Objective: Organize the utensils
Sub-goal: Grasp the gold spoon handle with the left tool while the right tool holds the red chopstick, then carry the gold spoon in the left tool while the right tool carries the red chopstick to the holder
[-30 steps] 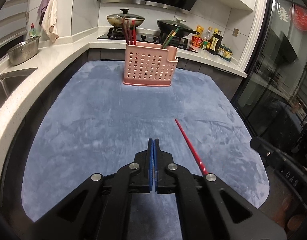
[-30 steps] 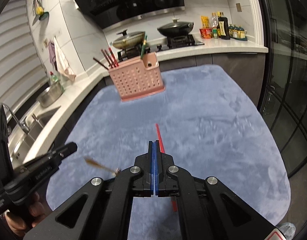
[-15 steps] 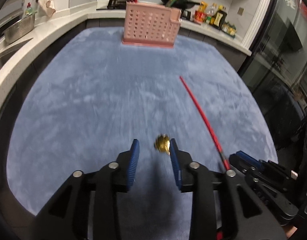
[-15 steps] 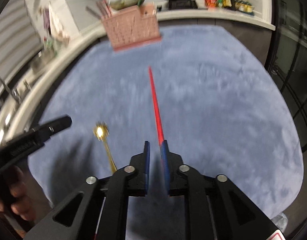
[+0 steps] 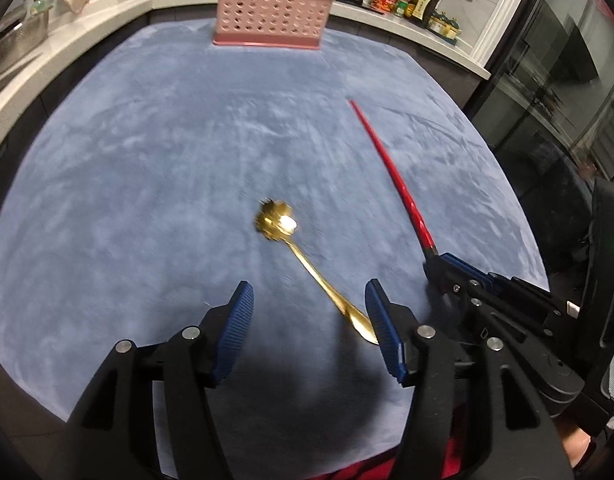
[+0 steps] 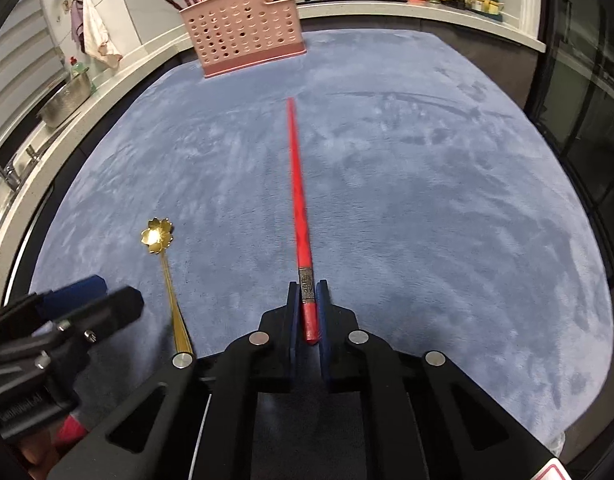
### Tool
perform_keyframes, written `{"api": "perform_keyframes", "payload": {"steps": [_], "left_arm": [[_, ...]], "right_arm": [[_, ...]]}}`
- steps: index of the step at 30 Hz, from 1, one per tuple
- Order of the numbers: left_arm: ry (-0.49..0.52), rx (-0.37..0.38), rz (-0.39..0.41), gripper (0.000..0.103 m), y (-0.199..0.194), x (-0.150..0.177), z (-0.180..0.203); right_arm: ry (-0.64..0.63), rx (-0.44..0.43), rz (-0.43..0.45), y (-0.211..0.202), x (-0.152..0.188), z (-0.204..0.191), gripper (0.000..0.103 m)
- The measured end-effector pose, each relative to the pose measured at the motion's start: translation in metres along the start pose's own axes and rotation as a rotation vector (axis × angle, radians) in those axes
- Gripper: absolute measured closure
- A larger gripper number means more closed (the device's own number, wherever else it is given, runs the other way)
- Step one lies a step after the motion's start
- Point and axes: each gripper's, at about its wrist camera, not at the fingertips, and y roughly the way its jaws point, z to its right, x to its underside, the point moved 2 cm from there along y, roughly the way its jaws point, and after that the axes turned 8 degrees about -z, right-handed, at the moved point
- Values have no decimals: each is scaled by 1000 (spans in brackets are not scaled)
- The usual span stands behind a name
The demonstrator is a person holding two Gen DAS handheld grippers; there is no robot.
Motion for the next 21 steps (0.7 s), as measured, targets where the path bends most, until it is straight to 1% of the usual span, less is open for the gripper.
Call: {"api": "perform_keyframes", "payload": {"steps": [3,7,9,11,12,14,16,19,21], "left_arm": [[11,14,-25,48,8,5,11],[38,-13,-58,48,21,13,22],[44,-50,-54,56,25,16,25],[52,-70,-47,62,25,17,25],[50,-76,-45,70,25,18,24],[41,-77,-42,78,24,18,20],[28,-70,-43,91,23,18,15],[20,-53,-44,94,19,17,9],[22,-56,-25,94,13,16,7]], "right_arm": [[26,4,-4,-7,4,8,96],[42,-10,-3,-17,11,14,96],[46,-13,0,-20,13,16,96],[50,-16,1,-21,14,17,95],[53,-18,1,-21,14,17,95],[55,-23,2,-21,14,18,95],[53,-27,3,-21,14,17,96],[46,-31,3,-21,14,15,96],[43,-33,4,-22,15,14,96]]}}
